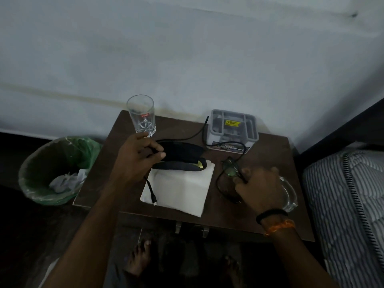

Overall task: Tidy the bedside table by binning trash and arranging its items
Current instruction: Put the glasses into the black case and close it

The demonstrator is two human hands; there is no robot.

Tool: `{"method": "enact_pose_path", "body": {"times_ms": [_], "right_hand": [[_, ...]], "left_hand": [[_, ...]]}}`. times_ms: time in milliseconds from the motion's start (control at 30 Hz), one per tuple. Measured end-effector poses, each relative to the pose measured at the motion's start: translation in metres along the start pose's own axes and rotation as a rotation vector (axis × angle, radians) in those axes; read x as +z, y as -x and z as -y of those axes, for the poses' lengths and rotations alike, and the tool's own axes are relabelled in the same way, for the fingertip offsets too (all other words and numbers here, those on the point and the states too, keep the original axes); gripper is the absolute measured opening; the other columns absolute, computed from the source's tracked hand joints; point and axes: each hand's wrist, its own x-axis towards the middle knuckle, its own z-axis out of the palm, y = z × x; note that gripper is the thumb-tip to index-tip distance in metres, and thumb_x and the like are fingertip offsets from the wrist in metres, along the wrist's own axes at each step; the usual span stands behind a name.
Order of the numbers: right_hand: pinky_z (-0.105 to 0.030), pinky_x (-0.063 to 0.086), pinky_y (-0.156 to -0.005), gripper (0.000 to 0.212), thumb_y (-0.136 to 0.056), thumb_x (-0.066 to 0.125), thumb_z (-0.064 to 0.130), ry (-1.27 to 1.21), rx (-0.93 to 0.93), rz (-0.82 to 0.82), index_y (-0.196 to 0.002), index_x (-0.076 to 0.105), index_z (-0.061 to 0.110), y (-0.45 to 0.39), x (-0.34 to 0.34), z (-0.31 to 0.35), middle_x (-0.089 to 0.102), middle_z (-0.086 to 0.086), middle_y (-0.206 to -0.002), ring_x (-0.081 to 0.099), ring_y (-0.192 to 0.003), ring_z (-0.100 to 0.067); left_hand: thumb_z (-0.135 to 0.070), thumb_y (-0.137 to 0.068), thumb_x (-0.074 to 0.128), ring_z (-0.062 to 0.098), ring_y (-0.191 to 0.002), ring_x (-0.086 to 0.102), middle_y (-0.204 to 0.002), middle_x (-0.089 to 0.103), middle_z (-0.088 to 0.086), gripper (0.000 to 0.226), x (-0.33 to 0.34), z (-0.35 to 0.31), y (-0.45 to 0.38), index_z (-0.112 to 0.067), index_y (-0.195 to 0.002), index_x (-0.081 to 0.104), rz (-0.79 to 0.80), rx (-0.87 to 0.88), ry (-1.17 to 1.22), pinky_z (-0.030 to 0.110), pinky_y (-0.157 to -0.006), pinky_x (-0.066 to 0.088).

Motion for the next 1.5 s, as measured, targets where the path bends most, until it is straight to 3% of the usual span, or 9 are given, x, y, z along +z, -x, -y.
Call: {"method": "enact_pose_path", "body": {"times_ms": [200,333,467,633,833,967,1200,1333,1500], "right_hand": [[-0.036,0.041,-0.086,0.025,-0.082,0.061,0.051,-0.003,0.028,0.047,-0.083,0.066,0.027,-0.005,0.005,0.0,0.067,0.005,-0.08,0.056,-0.09,-0.024],[-0.036,0.045,-0.078,0.019,-0.08,0.065,0.039,-0.028,0.043,0.034,-0.075,0.068,0.021,-0.008,0.003,0.002,0.066,0.001,-0.074,0.058,-0.09,-0.028],[-0.034,0.049,-0.068,0.013,-0.078,0.063,0.03,-0.066,0.065,0.035,-0.074,0.068,0.019,-0.005,-0.003,0.01,0.067,-0.004,-0.076,0.058,-0.089,-0.03],[-0.024,0.036,-0.052,0.01,-0.081,0.066,0.026,-0.108,0.075,-0.174,-0.076,0.067,0.017,-0.003,-0.019,0.019,0.06,-0.001,-0.066,0.053,-0.061,-0.02],[-0.032,0.044,-0.067,0.022,-0.08,0.055,0.032,-0.306,-0.216,-0.495,-0.082,0.066,0.013,0.0,-0.029,0.032,0.066,-0.002,-0.076,0.058,-0.076,-0.024],[-0.039,0.053,-0.075,0.015,-0.08,0.061,0.024,-0.351,-0.457,-0.462,-0.082,0.07,0.012,-0.002,-0.021,0.063,0.071,-0.004,-0.082,0.063,-0.079,-0.025],[-0.034,0.048,-0.07,0.013,-0.078,0.058,0.025,-0.329,-0.501,-0.34,-0.079,0.067,0.016,-0.008,0.003,0.106,0.068,0.001,-0.076,0.059,-0.075,-0.022],[-0.034,0.049,-0.066,0.005,-0.074,0.067,0.019,-0.218,-0.502,-0.277,-0.077,0.067,0.016,-0.013,0.018,0.119,0.067,0.0,-0.073,0.058,-0.075,-0.024],[-0.032,0.048,-0.064,0.005,-0.072,0.071,0.019,-0.134,-0.51,-0.24,-0.074,0.067,0.017,-0.013,0.028,0.129,0.066,0.001,-0.07,0.058,-0.074,-0.022]], "left_hand": [[-0.029,-0.072,0.085,0.0,-0.105,0.057,-0.114,0.061,-0.009,0.033,-0.002,0.009,-0.007,-0.028,-0.103,0.073,0.167,0.016,-0.036,0.006,-0.084,0.041],[-0.029,-0.07,0.086,0.004,-0.106,0.061,-0.113,0.066,-0.007,0.041,-0.007,0.014,-0.006,-0.028,-0.107,0.071,0.219,0.03,-0.039,0.02,-0.09,0.049],[-0.03,-0.073,0.084,-0.001,-0.102,0.062,-0.111,0.067,-0.014,0.04,-0.006,0.014,-0.007,-0.027,-0.111,0.071,0.174,-0.001,0.003,0.01,-0.083,0.048],[-0.022,-0.071,0.086,0.003,-0.103,0.062,-0.116,0.064,-0.009,0.046,-0.006,0.013,-0.008,-0.021,-0.115,0.07,0.2,-0.018,-0.02,0.005,-0.08,0.046],[-0.024,-0.06,0.092,0.008,-0.102,0.063,-0.118,0.062,-0.005,0.063,-0.008,0.01,-0.005,-0.022,-0.118,0.069,0.221,0.011,-0.096,0.006,-0.077,0.044],[-0.03,-0.057,0.093,0.013,-0.108,0.058,-0.122,0.06,-0.001,0.07,-0.011,0.008,-0.003,-0.017,-0.121,0.067,0.233,0.124,-0.214,0.023,-0.089,0.046],[-0.055,-0.055,0.083,0.018,-0.109,0.058,-0.119,0.064,0.001,0.074,-0.007,0.02,-0.004,-0.017,-0.116,0.069,0.237,0.273,-0.408,0.034,-0.09,0.045],[-0.07,-0.056,0.063,0.016,-0.108,0.06,-0.118,0.067,-0.003,0.075,-0.006,0.026,-0.004,-0.021,-0.111,0.069,0.218,0.306,-0.482,0.028,-0.083,0.034],[-0.068,-0.054,0.068,0.019,-0.106,0.06,-0.118,0.066,-0.004,0.074,-0.004,0.03,-0.002,-0.021,-0.11,0.068,0.174,0.31,-0.488,0.031,-0.084,0.037]]}}
